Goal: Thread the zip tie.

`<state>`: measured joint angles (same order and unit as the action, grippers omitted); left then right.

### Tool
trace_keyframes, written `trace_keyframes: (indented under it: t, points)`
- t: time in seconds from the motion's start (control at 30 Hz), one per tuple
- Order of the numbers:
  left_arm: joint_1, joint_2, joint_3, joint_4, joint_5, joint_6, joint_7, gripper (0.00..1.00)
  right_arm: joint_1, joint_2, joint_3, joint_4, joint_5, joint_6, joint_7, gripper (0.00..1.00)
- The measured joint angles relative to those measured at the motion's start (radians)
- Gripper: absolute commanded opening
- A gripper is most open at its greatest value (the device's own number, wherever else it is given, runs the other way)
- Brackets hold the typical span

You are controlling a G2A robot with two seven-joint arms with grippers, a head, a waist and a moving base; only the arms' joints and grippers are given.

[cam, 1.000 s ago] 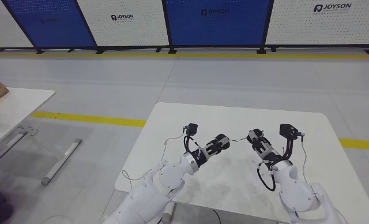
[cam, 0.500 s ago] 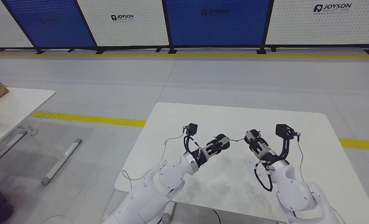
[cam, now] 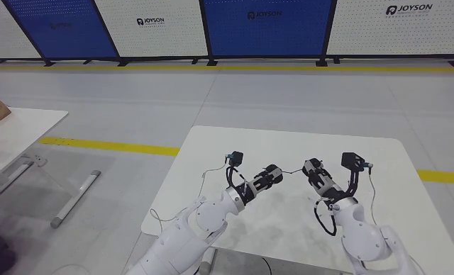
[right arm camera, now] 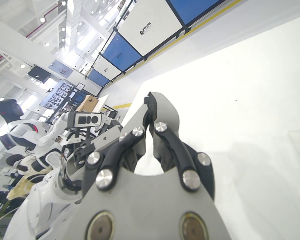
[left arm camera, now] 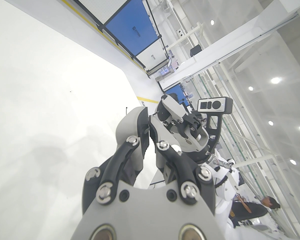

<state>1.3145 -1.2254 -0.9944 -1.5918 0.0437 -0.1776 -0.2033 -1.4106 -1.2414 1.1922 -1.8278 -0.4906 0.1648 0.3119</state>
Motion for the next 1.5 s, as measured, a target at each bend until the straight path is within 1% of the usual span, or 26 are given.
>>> trace_keyframes:
  t: [0.3, 0.6, 1.07, 1.3, 1.5]
  points:
    - [0.000, 0.000, 0.000, 0.000, 0.000, 0.000, 0.000, 0.00, 0.010, -0.004, -0.005, 0.009, -0.003, 0.005, 0.004, 0.00]
    - [0.000, 0.000, 0.000, 0.000, 0.000, 0.000, 0.000, 0.00, -0.008, -0.004, 0.011, -0.004, -0.010, 0.003, 0.000, 0.00]
    - [0.000, 0.000, 0.000, 0.000, 0.000, 0.000, 0.000, 0.00, -0.001, -0.010, -0.005, 0.016, -0.022, 0.002, -0.004, 0.00]
    - [0.000, 0.000, 0.000, 0.000, 0.000, 0.000, 0.000, 0.00, -0.012, -0.010, 0.014, 0.007, -0.018, -0.003, -0.014, 0.00]
    - [0.000, 0.000, 0.000, 0.000, 0.000, 0.000, 0.000, 0.00, -0.013, -0.011, 0.012, -0.001, -0.025, -0.009, -0.007, 0.00]
